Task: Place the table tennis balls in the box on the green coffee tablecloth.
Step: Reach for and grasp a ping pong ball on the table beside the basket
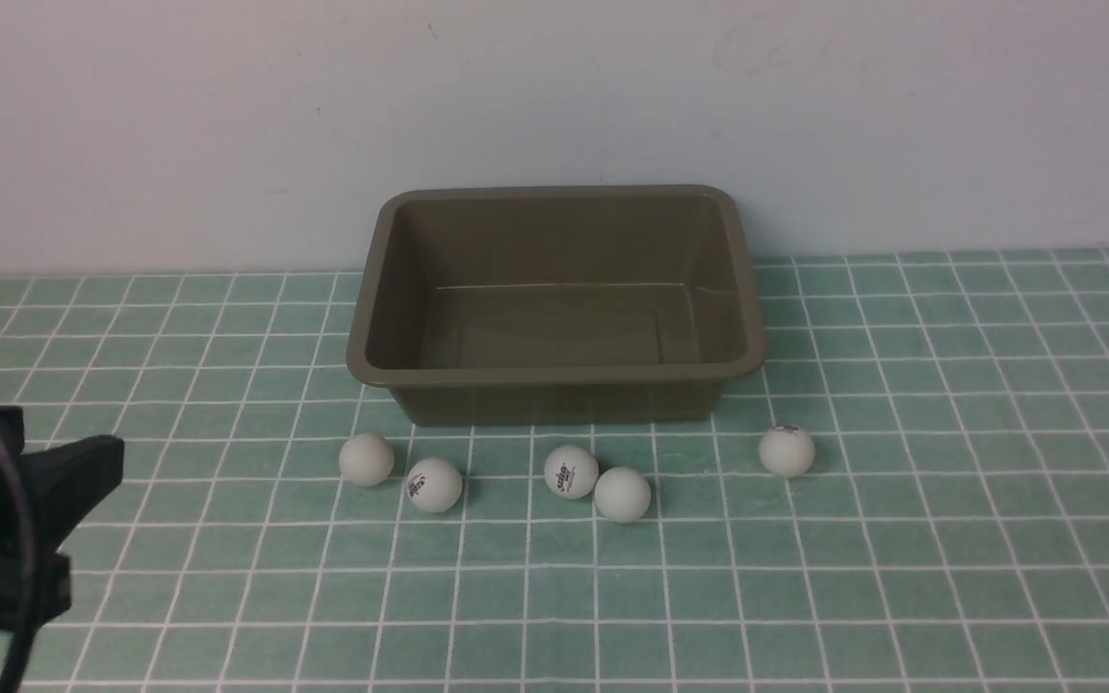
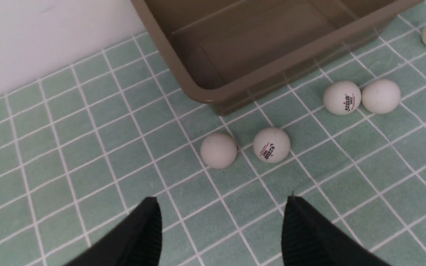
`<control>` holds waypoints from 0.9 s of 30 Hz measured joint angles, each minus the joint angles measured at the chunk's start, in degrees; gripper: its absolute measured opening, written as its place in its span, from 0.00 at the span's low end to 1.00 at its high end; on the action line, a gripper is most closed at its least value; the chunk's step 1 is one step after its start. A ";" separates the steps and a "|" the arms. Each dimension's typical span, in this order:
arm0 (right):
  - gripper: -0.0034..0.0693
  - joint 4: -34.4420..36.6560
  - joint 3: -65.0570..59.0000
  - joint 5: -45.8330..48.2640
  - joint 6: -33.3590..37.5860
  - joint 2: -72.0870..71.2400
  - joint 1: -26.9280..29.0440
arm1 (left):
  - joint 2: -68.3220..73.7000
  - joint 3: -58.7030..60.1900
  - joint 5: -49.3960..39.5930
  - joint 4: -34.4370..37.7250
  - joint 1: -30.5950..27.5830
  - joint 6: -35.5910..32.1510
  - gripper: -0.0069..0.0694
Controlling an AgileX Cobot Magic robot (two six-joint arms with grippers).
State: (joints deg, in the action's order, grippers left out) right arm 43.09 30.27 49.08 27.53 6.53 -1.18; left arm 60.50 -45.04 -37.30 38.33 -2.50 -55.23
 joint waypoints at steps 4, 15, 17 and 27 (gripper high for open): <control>0.68 0.84 -0.12 -0.06 4.07 3.85 0.00 | 8.98 -3.05 0.44 3.23 0.00 -5.34 0.71; 0.68 1.05 -0.49 -2.54 11.77 9.27 0.00 | 28.88 -10.70 -2.08 5.42 0.15 -6.72 0.75; 0.68 1.05 -0.49 -2.66 12.27 10.29 0.00 | 32.39 -13.68 -4.12 5.73 0.21 -6.54 0.75; 0.68 1.48 -0.60 -2.98 12.43 13.12 0.00 | 44.16 -22.56 -6.06 2.61 0.27 -3.60 0.75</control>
State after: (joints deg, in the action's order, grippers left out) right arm 44.57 29.67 46.10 39.95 19.65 -1.18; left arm 104.66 -67.59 -43.36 40.94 -2.23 -58.83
